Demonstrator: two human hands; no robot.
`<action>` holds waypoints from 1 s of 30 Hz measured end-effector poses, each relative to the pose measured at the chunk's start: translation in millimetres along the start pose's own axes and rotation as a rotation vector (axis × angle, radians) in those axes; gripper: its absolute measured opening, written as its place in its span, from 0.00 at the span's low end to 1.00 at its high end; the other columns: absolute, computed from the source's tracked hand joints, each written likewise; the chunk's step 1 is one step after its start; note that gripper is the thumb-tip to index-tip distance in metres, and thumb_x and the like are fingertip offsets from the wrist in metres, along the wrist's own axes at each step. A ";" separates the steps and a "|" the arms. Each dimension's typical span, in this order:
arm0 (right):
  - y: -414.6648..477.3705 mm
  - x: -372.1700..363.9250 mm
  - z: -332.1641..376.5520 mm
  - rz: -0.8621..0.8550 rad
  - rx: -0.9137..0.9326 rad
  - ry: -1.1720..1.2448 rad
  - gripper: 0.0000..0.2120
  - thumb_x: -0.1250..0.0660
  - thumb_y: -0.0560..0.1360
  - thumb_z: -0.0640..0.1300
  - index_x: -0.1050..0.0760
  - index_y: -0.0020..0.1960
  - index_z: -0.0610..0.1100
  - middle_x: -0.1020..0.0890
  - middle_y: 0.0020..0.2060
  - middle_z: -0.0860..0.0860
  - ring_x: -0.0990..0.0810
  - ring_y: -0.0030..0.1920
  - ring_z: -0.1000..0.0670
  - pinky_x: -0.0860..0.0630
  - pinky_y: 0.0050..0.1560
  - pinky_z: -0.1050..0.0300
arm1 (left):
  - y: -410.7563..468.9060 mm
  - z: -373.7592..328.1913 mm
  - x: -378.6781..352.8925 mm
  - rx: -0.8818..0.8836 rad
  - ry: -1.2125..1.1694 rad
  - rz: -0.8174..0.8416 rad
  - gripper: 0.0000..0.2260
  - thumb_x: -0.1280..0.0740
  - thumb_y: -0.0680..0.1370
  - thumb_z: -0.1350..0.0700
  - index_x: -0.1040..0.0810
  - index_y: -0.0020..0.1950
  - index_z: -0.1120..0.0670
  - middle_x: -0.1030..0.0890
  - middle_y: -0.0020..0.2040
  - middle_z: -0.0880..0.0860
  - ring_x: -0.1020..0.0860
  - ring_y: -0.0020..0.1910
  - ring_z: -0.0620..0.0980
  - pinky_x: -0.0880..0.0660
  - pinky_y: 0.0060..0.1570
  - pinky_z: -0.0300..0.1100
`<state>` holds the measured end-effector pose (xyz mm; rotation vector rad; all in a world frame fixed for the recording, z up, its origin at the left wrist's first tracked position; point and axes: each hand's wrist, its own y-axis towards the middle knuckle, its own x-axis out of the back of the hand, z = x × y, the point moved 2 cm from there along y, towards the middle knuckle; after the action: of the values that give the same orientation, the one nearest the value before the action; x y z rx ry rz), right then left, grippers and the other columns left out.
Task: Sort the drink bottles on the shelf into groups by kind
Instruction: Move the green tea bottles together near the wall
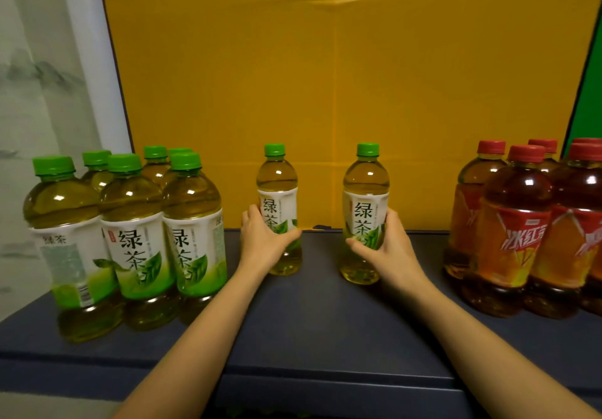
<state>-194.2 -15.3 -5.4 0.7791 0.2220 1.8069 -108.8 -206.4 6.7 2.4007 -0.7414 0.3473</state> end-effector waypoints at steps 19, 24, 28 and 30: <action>2.7 -5.0 -2.7 0.054 0.017 0.225 0.31 0.31 0.71 0.39 0.42 0.69 0.46 0.27 0.58 0.52 0.27 0.58 0.55 0.27 0.57 0.58 | -31.4 -27.1 -43.0 -0.167 -0.212 0.202 0.28 0.26 0.68 0.52 0.39 0.58 0.58 0.24 0.57 0.50 0.23 0.57 0.47 0.24 0.52 0.43; 0.4 -3.5 1.7 -0.036 0.059 0.055 0.41 0.27 0.69 0.44 0.47 0.74 0.43 0.36 0.69 0.46 0.38 0.71 0.49 0.38 0.70 0.53 | -35.5 -23.6 -31.2 -0.174 -0.051 0.236 0.29 0.27 0.68 0.47 0.36 0.63 0.55 0.26 0.61 0.50 0.27 0.61 0.48 0.26 0.59 0.48; -14.9 4.0 26.1 -0.235 0.350 -0.232 0.44 0.27 0.68 0.47 0.49 0.74 0.39 0.49 0.75 0.43 0.52 0.72 0.55 0.52 0.71 0.61 | -58.0 -25.1 5.3 -0.323 0.042 -0.037 0.21 0.30 0.71 0.47 0.27 0.61 0.52 0.24 0.56 0.46 0.24 0.54 0.45 0.23 0.53 0.49; -23.5 4.4 39.1 -0.307 0.484 -0.228 0.39 0.28 0.68 0.46 0.45 0.72 0.40 0.45 0.73 0.44 0.49 0.71 0.56 0.50 0.70 0.63 | -76.4 -27.8 29.0 -0.407 -0.005 -0.153 0.12 0.34 0.71 0.46 0.24 0.52 0.48 0.24 0.48 0.41 0.23 0.45 0.42 0.22 0.43 0.45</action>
<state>-153.1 -11.0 14.5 1.2098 0.6086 1.3726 -42.8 -150.8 4.8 2.0559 -0.5628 0.1133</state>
